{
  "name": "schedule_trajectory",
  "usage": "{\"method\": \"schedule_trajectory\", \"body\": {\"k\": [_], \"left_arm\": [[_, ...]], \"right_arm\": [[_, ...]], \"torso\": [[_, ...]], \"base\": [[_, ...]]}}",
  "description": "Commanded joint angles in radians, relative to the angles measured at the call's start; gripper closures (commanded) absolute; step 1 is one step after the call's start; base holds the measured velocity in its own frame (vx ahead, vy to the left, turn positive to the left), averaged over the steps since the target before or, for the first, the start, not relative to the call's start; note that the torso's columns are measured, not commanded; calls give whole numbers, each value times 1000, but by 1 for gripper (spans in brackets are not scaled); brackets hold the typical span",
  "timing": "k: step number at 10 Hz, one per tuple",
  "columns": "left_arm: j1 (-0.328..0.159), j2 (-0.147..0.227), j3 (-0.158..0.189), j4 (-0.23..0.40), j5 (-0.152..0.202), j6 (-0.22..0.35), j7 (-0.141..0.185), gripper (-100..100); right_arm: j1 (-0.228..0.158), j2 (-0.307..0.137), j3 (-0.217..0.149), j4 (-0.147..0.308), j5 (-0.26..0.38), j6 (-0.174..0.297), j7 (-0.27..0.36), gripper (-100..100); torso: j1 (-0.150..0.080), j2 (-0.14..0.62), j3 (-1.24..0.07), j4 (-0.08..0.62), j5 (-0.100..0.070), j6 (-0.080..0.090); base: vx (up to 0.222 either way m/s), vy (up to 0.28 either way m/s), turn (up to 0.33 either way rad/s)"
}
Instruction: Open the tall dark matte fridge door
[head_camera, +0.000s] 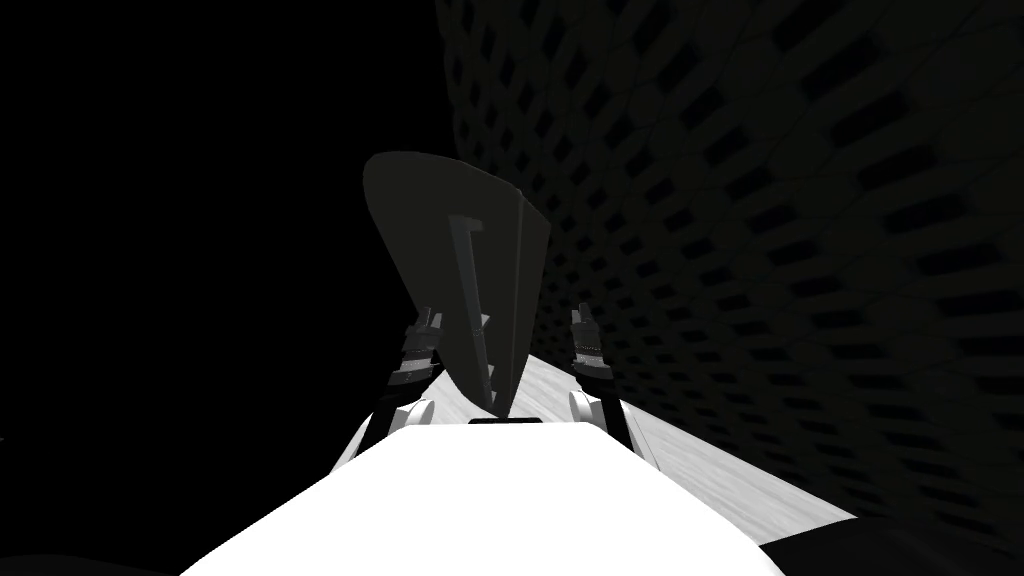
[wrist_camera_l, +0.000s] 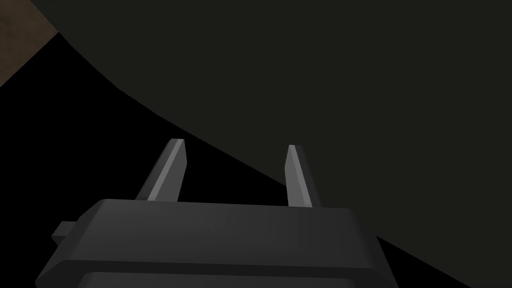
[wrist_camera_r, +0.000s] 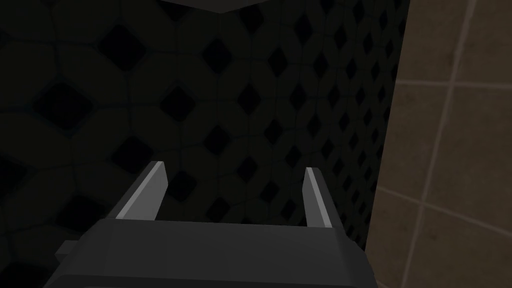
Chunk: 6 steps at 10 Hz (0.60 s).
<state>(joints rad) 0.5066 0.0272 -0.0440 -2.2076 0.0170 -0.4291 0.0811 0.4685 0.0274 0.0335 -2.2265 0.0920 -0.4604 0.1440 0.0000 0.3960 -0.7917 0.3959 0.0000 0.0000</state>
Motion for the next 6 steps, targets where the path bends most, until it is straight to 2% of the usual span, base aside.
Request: {"method": "schedule_trajectory", "body": {"k": [1, 3, 4, 6], "left_arm": [[0, 0, 0, 0, 0, 0, 0, 0], [0, 0, 0, 0, 0, 0, 0, 0], [-3, 29, 2, 1, 4, 7, 15, -100], [-9, 75, 6, 4, 14, 25, 52, -100]], "right_arm": [[0, 0, 0, 0, 0, 0, 0, 0], [0, 0, 0, 0, 0, 0, 0, 0], [0, 0, 0, 0, 0, 0, 0, 0], [0, 0, 0, 0, 0, 0, 0, 0]], "torso": [[0, 74, -147, 74, 0, 0], [0, 222, -443, 221, 0, 0], [0, 295, -590, 295, 0, 0], [-1, 340, -678, 339, 0, 0]], "base": [[0, 0, 0], [0, 0, 0], [-13, -11, -17], [-54, -36, -34]]}}
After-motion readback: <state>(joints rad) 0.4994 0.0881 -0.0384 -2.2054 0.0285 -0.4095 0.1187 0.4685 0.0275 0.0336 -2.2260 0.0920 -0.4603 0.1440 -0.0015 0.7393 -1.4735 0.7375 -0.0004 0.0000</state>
